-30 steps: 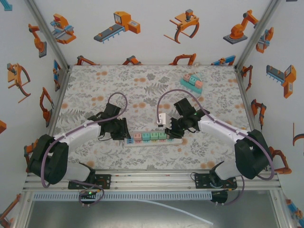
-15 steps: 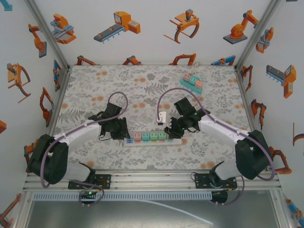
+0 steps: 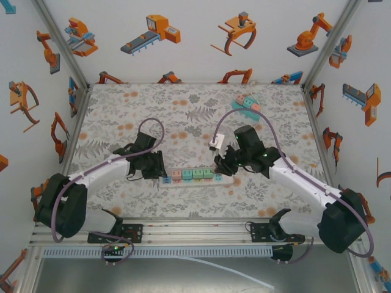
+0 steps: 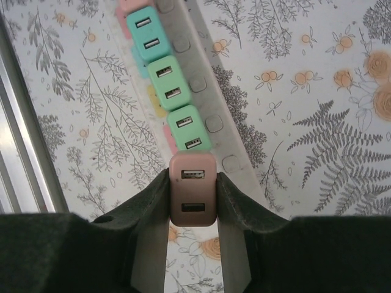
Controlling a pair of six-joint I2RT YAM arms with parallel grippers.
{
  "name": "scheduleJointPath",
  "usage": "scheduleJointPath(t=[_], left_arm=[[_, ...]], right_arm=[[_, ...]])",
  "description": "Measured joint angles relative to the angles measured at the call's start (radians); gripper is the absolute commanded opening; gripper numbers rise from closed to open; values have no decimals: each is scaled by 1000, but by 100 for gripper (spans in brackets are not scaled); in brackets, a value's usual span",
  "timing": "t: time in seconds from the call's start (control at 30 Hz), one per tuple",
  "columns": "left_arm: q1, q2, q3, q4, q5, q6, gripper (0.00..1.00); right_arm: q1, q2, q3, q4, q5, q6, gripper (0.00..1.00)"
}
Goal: Pull the plug off the socket
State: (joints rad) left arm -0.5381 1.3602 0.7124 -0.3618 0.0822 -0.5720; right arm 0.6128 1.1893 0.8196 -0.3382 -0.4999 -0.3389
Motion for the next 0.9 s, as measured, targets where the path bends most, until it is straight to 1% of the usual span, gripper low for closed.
scheduleJointPath(t=[0.03, 0.1, 0.17, 0.2, 0.3, 0.4, 0.53, 0.63, 0.7, 0.77, 0.9], left_arm=[[0, -6, 0, -6, -10, 0, 50], [1, -31, -1, -29, -39, 3, 56], [3, -74, -1, -46, -55, 5, 60], [3, -112, -1, -53, -59, 5, 61], [-3, -230, 0, -58, -50, 22, 62], [-35, -354, 2, -38, 10, 59, 62], [-121, -478, 0, 39, 130, 106, 64], [-201, -536, -6, 106, 213, 144, 69], [-261, -563, -22, 143, 251, 174, 77], [-306, -581, -40, 157, 269, 197, 85], [-352, -597, -82, 163, 264, 227, 99]], right_arm=[[0, -10, 0, 4, 14, 44, 15], [0, -44, 0, 8, 63, 186, 15], [0, -89, -8, 17, 112, 332, 14], [-1, -121, -21, 27, 140, 419, 13], [-4, -196, -67, 39, 200, 615, 11], [-32, -269, -138, 45, 253, 797, 11], [-94, -383, -260, 22, 317, 977, 11], [-124, -451, -327, 4, 344, 1061, 11], [-135, -513, -389, -13, 357, 1126, 11], [-136, -554, -444, -18, 359, 1175, 17], [-136, -592, -533, -19, 336, 1237, 24]])
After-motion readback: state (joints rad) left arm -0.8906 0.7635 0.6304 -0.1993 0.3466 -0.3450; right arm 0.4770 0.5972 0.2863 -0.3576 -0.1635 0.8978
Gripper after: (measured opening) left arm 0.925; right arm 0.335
